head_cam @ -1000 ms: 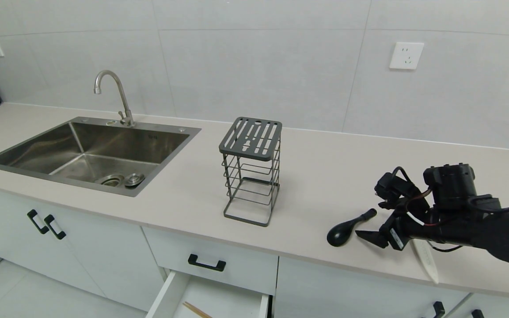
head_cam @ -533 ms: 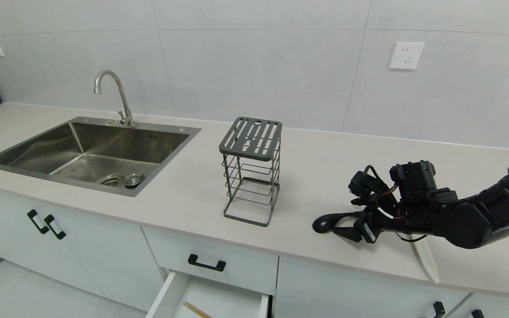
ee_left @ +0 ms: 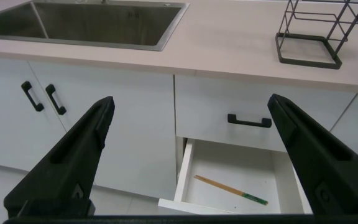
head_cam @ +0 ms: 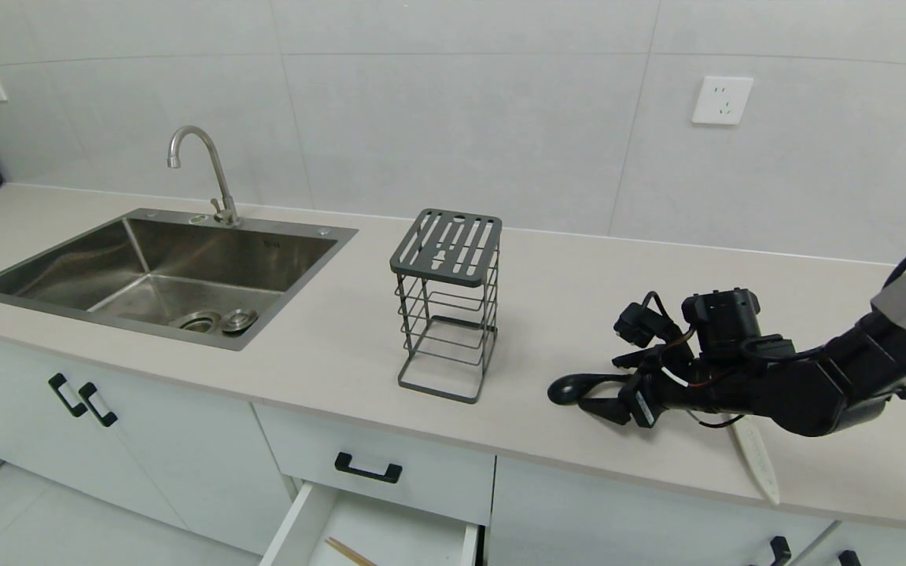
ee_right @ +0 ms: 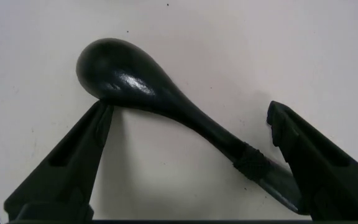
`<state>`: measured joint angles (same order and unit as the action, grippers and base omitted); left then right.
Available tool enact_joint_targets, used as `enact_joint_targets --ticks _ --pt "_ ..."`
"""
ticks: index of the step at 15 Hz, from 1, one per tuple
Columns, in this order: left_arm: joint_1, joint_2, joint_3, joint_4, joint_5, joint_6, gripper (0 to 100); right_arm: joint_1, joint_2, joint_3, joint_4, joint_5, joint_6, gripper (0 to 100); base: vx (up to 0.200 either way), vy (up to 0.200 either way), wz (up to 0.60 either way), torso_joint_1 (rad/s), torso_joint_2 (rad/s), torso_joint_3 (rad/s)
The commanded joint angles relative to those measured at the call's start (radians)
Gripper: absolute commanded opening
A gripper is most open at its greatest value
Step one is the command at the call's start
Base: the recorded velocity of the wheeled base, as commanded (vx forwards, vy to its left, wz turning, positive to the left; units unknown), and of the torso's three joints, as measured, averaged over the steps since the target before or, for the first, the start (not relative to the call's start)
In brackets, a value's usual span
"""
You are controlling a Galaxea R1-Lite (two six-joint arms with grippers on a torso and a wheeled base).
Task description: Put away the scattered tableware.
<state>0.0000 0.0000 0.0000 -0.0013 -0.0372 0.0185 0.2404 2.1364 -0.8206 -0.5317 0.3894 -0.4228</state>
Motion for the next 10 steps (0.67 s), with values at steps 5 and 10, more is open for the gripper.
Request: enact_joint_targets --ticks 5,10 --pt "0.0 0.0 0.0 0.0 -0.001 0.0 100 0.0 0.033 -0.005 0.006 0.0 0.001 0 0.0 0.0 0.0 0.0 0.0 0.0" --pt "0.0 0.0 0.0 0.0 0.0 0.0 100 0.002 0.022 0.017 0.006 -0.001 -0.004 0 0.0 0.0 0.0 0.0 0.0 0.0"
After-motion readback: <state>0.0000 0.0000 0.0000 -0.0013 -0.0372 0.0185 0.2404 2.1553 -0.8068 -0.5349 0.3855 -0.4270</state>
